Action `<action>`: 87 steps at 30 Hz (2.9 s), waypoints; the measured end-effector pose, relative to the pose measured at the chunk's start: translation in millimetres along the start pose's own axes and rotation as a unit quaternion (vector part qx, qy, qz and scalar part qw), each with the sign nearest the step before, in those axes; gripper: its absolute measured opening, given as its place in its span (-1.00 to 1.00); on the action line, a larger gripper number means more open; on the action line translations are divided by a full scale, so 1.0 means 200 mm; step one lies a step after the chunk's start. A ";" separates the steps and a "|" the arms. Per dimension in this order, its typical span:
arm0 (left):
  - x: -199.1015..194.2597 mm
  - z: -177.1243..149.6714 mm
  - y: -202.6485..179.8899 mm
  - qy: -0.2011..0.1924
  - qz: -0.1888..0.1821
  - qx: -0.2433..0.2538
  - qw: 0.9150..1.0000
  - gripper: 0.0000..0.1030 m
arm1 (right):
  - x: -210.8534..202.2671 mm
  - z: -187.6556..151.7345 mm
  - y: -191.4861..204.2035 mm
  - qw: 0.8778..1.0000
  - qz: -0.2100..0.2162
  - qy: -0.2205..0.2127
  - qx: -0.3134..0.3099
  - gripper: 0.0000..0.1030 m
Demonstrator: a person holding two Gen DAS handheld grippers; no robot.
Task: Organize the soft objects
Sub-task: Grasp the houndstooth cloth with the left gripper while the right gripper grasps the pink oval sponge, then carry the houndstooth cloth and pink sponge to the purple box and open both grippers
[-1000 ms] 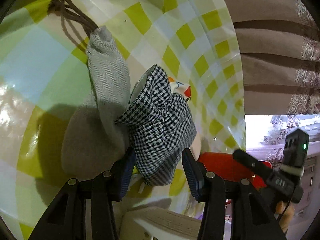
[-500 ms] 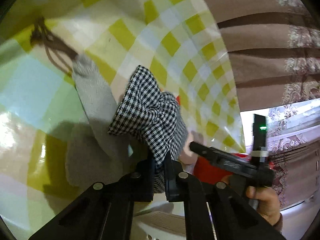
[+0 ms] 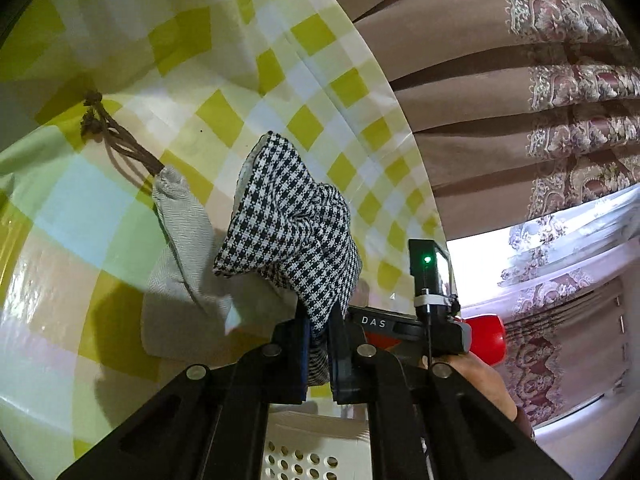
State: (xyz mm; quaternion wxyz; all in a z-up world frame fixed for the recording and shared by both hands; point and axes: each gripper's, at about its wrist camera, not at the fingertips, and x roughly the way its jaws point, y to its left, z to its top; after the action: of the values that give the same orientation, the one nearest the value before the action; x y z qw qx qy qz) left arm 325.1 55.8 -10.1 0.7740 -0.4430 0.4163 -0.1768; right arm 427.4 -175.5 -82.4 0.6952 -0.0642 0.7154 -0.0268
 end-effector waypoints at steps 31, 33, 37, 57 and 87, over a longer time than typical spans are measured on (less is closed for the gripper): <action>-0.17 -0.02 0.01 -0.050 -0.005 0.004 0.999 -0.85 | 0.00 0.06 -0.08 0.999 -0.011 -0.024 -0.033 0.99; -0.16 -0.02 0.02 -0.048 -0.005 0.000 0.999 -0.85 | 0.02 0.09 -0.11 1.000 0.005 -0.008 -0.020 0.99; -0.14 -0.02 0.05 -0.043 -0.005 -0.008 0.999 -0.85 | 0.05 0.13 -0.12 1.000 0.023 0.010 -0.013 0.99; -0.29 -0.08 -0.05 -0.091 -0.010 0.022 0.996 -0.85 | -0.18 -0.09 -0.05 0.991 -0.030 -0.128 -0.032 0.95; -0.36 -0.82 -0.72 -0.052 -0.092 0.144 0.984 -0.85 | -0.94 -1.36 -0.33 0.935 -0.061 -0.347 0.037 0.95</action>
State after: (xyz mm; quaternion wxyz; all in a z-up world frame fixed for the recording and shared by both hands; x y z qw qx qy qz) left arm 164.5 -64.2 101.8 0.8309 -0.3716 0.3034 -0.2820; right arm 164.6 -230.8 120.6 0.8993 -0.0868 0.4227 -0.0715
